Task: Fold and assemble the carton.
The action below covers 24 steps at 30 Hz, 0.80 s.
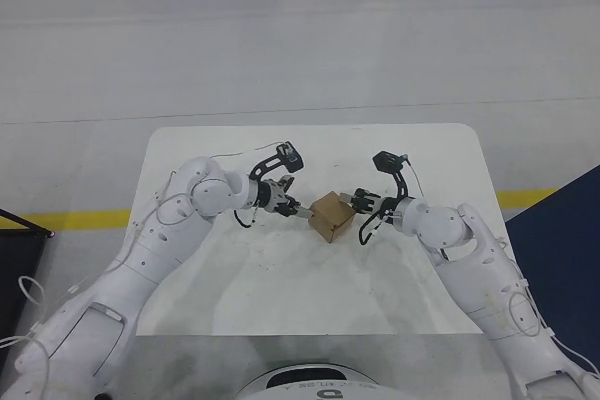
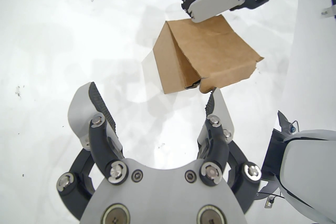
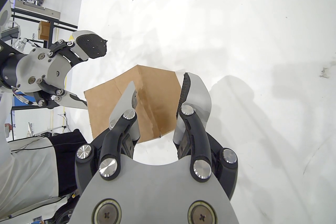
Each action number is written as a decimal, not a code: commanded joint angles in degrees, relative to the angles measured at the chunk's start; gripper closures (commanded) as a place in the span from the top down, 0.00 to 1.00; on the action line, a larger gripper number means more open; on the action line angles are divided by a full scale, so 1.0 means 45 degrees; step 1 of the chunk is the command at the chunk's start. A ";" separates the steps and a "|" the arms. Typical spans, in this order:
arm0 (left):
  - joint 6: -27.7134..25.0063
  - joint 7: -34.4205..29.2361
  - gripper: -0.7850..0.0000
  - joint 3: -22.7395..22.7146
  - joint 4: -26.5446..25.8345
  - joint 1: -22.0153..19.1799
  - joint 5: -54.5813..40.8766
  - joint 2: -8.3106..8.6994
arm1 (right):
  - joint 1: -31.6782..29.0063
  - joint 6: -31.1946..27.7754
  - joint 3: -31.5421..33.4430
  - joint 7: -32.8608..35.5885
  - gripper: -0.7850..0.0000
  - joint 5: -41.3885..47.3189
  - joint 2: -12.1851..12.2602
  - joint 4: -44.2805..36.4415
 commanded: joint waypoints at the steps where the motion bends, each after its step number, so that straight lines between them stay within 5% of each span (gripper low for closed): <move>1: -0.0013 0.0070 1.00 0.0209 0.0194 -0.0171 0.0083 -0.0086 | -0.0003 0.0033 0.0001 0.0020 0.45 0.0047 -0.0003 -0.0001; 11: -0.0301 0.0640 1.00 0.1092 0.1361 -0.0999 -0.0089 -0.0604 | 0.0115 0.0317 -0.0077 0.0076 0.45 0.0436 -0.0054 0.0095; 24: -0.0626 0.0397 1.00 0.1391 0.2274 -0.1413 -0.0405 -0.0833 | 0.0051 0.0424 -0.0214 -0.0140 0.45 0.0187 -0.0072 -0.0024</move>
